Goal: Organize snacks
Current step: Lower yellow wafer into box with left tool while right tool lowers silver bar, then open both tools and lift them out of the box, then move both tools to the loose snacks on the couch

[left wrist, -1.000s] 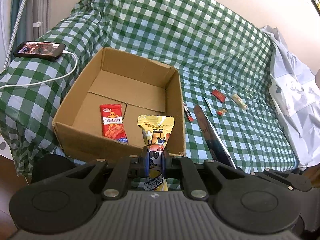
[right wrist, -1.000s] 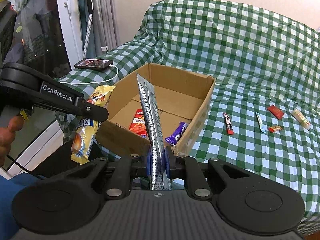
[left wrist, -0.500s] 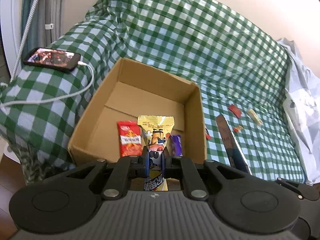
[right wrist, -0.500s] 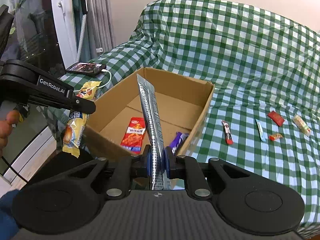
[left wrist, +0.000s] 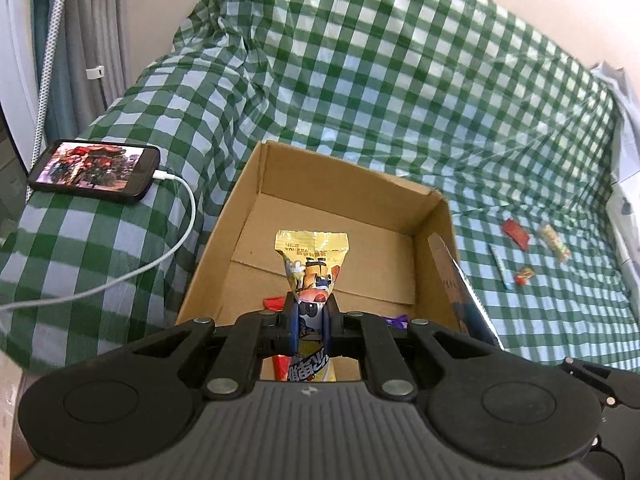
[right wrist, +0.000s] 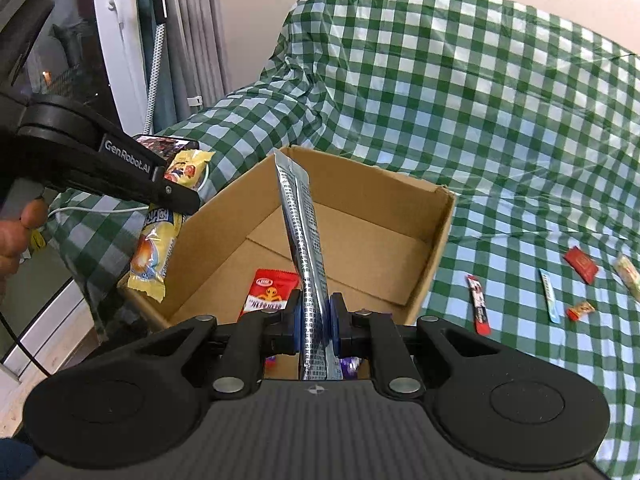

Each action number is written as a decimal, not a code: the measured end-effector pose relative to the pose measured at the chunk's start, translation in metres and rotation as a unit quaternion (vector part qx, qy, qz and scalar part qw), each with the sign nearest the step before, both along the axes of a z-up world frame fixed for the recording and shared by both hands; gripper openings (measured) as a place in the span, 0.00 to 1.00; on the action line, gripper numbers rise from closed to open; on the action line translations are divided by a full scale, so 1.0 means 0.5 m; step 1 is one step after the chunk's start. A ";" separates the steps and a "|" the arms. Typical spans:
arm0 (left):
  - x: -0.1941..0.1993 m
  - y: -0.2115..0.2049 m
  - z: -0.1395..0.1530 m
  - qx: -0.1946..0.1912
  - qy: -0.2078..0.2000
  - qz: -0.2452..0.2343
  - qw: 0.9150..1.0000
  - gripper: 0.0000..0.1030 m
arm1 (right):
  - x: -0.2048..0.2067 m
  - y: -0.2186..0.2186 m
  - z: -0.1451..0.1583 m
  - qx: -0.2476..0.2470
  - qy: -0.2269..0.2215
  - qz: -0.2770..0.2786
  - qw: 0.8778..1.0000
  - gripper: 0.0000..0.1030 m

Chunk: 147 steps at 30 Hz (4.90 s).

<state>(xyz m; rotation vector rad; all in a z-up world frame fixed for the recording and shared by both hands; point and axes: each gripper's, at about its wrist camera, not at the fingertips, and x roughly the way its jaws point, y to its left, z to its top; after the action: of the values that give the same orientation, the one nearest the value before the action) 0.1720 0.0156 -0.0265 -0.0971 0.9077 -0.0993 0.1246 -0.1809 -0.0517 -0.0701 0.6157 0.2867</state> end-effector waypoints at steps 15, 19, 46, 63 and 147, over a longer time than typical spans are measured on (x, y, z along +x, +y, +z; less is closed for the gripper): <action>0.191 -0.026 -0.167 0.159 0.070 -0.020 0.985 0.11 | 0.202 0.004 -0.081 0.032 0.045 -0.001 0.998 0.14; 0.208 -0.034 -0.193 0.168 0.083 -0.030 0.982 0.12 | 0.232 0.001 -0.097 0.037 0.052 -0.002 0.998 0.14; -0.067 -0.034 -0.086 0.139 0.030 -0.006 0.990 1.00 | 0.027 -0.017 -0.044 0.053 0.046 -0.024 0.997 0.94; -0.288 -0.056 -0.019 0.107 -0.027 0.027 0.993 1.00 | -0.212 -0.016 0.011 0.014 -0.026 -0.046 0.999 0.99; 0.296 -0.671 -0.337 0.169 0.086 -0.070 0.979 1.00 | 0.194 -0.676 -0.257 0.135 0.038 -0.371 0.918 0.99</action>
<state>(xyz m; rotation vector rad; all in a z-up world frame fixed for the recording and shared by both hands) 0.3198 -0.3198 -0.1951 0.2796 1.0915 -0.0670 0.2217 -0.5188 -0.1804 0.4386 0.6333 -0.3673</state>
